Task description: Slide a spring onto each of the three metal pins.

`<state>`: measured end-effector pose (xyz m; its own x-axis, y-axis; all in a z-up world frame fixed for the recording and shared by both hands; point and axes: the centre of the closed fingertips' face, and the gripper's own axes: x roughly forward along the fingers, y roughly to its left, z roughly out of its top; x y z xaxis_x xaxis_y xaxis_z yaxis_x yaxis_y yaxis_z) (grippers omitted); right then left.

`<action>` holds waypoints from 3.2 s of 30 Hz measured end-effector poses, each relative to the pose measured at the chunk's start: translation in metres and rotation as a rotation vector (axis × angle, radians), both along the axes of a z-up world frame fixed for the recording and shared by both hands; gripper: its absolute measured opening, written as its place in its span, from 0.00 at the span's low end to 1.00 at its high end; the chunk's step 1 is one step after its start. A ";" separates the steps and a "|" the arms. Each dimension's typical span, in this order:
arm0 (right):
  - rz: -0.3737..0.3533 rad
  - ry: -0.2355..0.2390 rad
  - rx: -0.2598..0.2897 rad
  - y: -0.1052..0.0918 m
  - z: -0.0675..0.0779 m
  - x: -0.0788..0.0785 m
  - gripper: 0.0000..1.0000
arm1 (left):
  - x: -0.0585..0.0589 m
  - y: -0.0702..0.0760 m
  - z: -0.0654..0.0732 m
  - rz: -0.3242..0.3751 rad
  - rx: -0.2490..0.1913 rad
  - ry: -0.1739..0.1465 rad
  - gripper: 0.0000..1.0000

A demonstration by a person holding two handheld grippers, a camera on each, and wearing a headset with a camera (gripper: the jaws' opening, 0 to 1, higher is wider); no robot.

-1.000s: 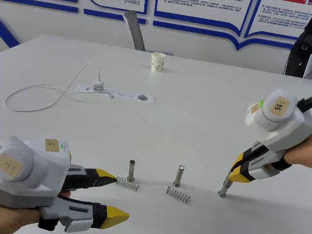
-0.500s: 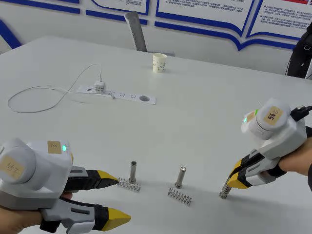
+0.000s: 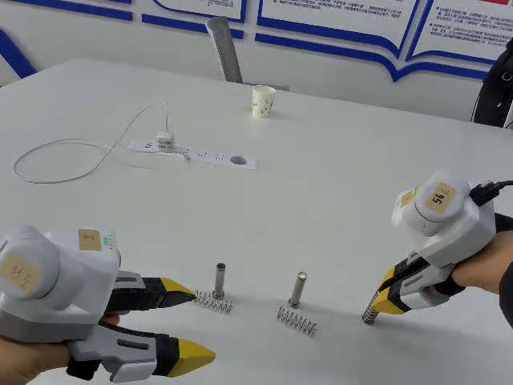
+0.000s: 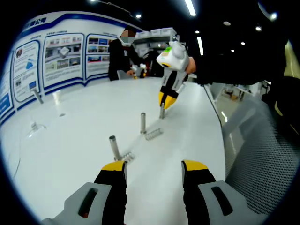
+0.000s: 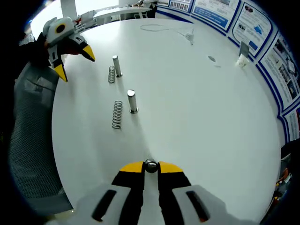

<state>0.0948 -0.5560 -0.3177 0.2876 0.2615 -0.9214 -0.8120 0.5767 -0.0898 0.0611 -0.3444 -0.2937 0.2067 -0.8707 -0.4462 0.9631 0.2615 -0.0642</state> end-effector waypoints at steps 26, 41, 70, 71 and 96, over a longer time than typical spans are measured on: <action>0.040 -0.038 0.004 0.004 0.000 0.002 0.25 | -0.001 0.000 -0.001 0.004 0.000 0.004 0.48; 0.067 -0.059 0.029 0.020 0.006 0.003 0.30 | 0.000 0.000 -0.002 0.004 0.002 0.004 0.48; 0.141 -0.039 0.057 0.065 -0.001 -0.009 0.28 | -0.001 0.001 -0.004 -0.002 0.007 0.004 0.47; 0.142 -0.038 0.058 0.066 -0.002 -0.009 0.28 | -0.001 0.001 -0.004 -0.002 0.008 0.003 0.47; 0.122 -0.003 0.086 0.085 -0.026 -0.013 0.19 | -0.002 0.000 -0.006 -0.002 0.008 0.007 0.46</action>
<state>0.0821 -0.4709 -0.3433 0.2516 0.3721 -0.8935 -0.8762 0.4797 -0.0469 0.0594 -0.3445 -0.2992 0.2020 -0.8674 -0.4548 0.9631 0.2603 -0.0688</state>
